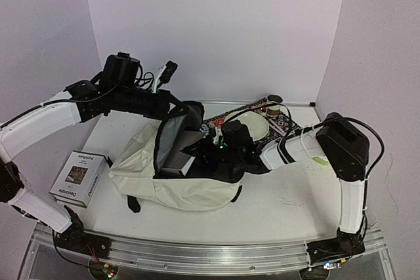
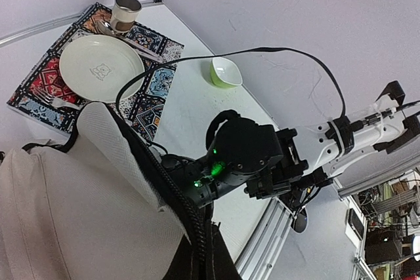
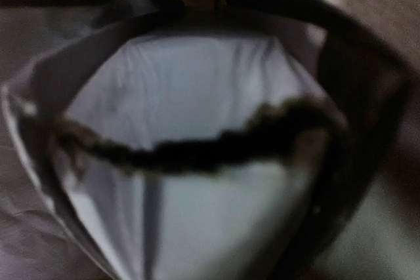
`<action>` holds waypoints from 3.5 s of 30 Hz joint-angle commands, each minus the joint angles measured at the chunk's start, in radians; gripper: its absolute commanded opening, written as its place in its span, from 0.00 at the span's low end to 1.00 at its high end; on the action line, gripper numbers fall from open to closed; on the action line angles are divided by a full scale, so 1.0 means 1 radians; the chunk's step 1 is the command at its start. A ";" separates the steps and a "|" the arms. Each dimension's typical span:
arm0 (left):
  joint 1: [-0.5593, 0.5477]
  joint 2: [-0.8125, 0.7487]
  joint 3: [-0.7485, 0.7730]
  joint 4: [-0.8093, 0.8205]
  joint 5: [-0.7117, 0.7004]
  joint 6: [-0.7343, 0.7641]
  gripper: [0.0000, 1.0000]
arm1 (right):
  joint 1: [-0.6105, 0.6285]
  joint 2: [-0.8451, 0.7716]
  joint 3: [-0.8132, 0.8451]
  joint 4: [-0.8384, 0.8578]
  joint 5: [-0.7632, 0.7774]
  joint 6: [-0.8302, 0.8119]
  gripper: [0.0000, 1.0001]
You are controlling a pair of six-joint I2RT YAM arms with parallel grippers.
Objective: Pack the student bag
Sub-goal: Place the book in the largest pocket of the bag, then move the book to the center of the board.
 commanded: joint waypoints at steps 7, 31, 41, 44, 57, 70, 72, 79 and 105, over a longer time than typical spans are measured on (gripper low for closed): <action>-0.008 -0.180 -0.129 0.078 -0.157 -0.012 0.00 | 0.030 0.073 0.074 -0.120 -0.035 -0.175 0.57; 0.128 -0.188 -0.416 -0.122 -0.672 -0.098 0.02 | 0.074 -0.310 -0.031 -0.711 0.073 -0.674 0.98; 0.165 -0.201 -0.430 -0.151 -0.688 -0.118 0.56 | 0.073 -0.504 0.009 -0.802 0.009 -0.915 0.98; 0.168 -0.217 -0.396 -0.159 -0.666 -0.119 0.65 | 0.071 -0.537 0.009 -0.808 0.012 -0.952 0.98; 0.277 -0.141 -0.224 -0.356 -0.800 -0.117 0.83 | 0.056 -0.491 0.043 -0.844 0.123 -1.015 0.98; 0.682 -0.052 -0.373 -0.315 -0.726 -0.228 0.99 | 0.039 -0.529 -0.037 -0.856 0.142 -1.040 0.98; 0.719 -0.029 -0.410 -0.295 -0.733 -0.263 1.00 | 0.038 -0.531 -0.046 -0.857 0.143 -1.043 0.98; 0.743 0.094 -0.488 -0.192 -0.602 -0.308 0.99 | 0.032 -0.542 -0.067 -0.856 0.141 -1.053 0.98; 0.728 -0.071 -0.496 0.036 -0.511 -0.501 0.90 | 0.015 -0.622 -0.126 -0.862 0.149 -1.081 0.98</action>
